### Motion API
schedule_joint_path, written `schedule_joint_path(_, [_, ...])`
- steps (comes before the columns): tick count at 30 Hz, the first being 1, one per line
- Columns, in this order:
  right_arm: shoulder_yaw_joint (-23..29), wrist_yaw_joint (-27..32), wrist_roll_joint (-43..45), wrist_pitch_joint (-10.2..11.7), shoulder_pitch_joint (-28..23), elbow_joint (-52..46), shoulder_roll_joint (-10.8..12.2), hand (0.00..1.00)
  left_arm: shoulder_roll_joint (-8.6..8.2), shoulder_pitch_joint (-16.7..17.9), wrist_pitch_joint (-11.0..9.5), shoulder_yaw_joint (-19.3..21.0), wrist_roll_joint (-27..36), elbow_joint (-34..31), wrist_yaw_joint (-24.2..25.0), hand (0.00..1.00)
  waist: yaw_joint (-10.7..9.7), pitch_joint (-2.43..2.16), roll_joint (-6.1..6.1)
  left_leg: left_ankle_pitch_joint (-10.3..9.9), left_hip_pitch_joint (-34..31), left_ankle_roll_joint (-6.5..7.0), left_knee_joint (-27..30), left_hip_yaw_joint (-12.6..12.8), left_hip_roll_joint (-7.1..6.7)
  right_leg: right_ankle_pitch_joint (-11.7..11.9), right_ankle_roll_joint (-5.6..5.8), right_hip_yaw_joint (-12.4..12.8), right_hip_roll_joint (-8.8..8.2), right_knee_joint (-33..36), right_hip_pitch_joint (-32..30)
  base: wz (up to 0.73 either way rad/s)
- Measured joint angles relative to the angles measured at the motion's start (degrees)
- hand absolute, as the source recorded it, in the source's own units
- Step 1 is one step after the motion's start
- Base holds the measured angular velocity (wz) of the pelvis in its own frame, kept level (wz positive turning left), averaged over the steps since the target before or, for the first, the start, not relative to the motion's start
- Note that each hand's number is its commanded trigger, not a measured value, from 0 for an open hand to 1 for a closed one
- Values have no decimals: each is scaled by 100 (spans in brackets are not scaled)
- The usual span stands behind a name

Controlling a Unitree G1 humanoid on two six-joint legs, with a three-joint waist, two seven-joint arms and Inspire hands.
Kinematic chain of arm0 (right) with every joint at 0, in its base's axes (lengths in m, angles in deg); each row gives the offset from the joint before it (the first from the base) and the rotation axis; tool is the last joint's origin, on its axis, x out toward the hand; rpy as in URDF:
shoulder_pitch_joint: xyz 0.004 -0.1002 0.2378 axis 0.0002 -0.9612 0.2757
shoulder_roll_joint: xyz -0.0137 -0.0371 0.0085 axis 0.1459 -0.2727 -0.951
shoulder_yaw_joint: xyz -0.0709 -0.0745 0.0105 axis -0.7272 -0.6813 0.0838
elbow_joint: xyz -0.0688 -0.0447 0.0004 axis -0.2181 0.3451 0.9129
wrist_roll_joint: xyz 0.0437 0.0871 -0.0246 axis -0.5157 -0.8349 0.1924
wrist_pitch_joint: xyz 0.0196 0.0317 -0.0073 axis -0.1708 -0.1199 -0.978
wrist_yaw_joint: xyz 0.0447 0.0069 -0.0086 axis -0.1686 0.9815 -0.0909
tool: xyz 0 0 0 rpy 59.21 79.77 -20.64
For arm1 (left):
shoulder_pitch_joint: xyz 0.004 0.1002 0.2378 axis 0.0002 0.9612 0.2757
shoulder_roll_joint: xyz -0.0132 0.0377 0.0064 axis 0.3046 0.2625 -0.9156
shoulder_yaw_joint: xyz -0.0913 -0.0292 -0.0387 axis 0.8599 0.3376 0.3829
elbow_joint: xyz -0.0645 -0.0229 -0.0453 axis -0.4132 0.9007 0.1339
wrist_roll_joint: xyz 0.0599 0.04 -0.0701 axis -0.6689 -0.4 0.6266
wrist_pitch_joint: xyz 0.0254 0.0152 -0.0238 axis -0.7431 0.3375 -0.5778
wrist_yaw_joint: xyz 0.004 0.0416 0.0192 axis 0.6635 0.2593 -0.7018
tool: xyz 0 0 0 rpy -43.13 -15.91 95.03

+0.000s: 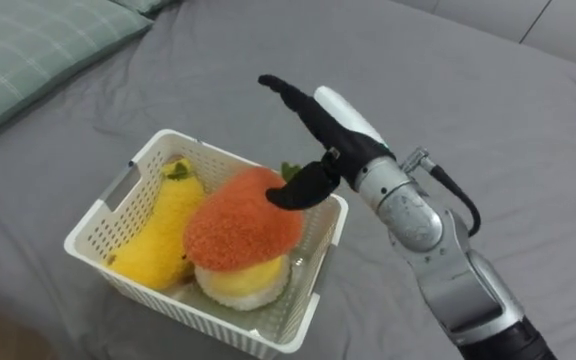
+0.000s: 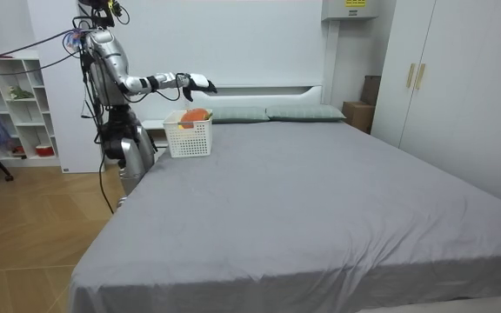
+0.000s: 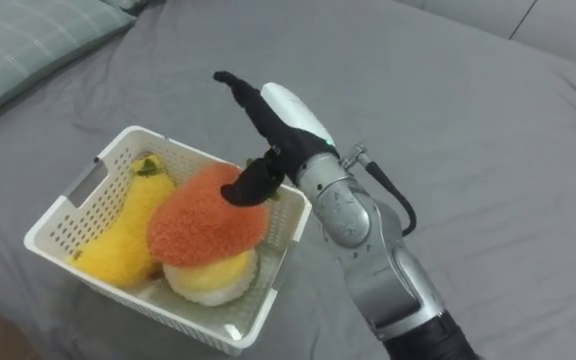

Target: Collect toys from the bed

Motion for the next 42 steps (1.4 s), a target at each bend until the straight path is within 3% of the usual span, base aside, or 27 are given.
schedule_joint_path(3, [204,167,-147,14,-65,0,-78,0,5,49,17,15,9,0,-2,0,-51,21,33,-1,28,0,-11,48,4,0,0,110,3,8,2,-9])
schedule_joint_path(7, [573,376,-189,145,-359,-235,-114,0,-8,89,4,117,-56,-1,-6,0,-172,13,66,-1,29,0,-11,83,10,0,0,198,2,10,-12,-5])
schedule_joint_path(10, [876,566,-221,360,-705,-514,-192,0,4,221,-73,201,-54,8,-12,0,-351,-21,159,-4,67,2,-22,139,17,0,0,268,-4,13,2,-7])
schedule_joint_path(11, [1027,641,-279,390,-866,-630,-203,0,8,264,-106,240,-50,55,-12,0,-426,-55,187,-3,98,3,-44,156,16,1,1,270,-7,14,18,-11])
schedule_joint_path(15, [1605,992,-645,558,-1249,-647,-324,0,7,380,-217,529,1,174,-142,0,-691,-58,324,-4,225,2,-75,256,33,0,2,355,-2,13,84,-11])
schedule_joint_path(18, [2037,1249,-815,647,-1665,-648,-360,0,8,519,-326,676,-1,178,-213,0,-839,-76,340,-5,252,-1,-95,312,46,-3,7,393,6,19,88,-11])
schedule_joint_path(25, [2833,1898,-1200,727,-2379,-588,-366,0,20,781,-373,834,1,173,-470,0,-1163,-100,259,-27,275,-15,-85,474,83,-4,9,564,43,16,63,-12])
schedule_joint_path(27, [2946,2168,-1496,955,-2587,-162,-347,0,25,813,-392,846,4,175,-590,0,-1288,-107,235,-46,355,-24,-97,520,101,-4,9,584,57,13,88,-7])
schedule_joint_path(31, [3054,2621,-1961,989,-2870,372,-289,0,13,798,-470,829,2,172,-594,0,-1363,-110,245,-69,366,-26,-92,591,122,-5,10,641,67,16,79,-11])
schedule_joint_path(34, [3105,2963,-2384,1136,-2987,992,-224,0,14,854,-496,818,9,171,-633,0,-1442,-104,302,-130,364,-36,-81,629,136,-4,9,738,95,19,89,-14])
schedule_joint_path(38, [3120,3328,-3538,1184,-3096,2001,-135,0,23,828,-556,697,153,166,-712,0,-1565,-95,327,-138,371,-36,-88,649,137,-11,15,766,97,14,70,-1])
schedule_joint_path(42, [3217,3509,-4447,1389,-3204,3194,-112,0,20,886,-635,629,242,170,-736,0,-1626,-92,368,-140,460,-38,-151,709,139,-13,20,786,105,-6,95,-8])
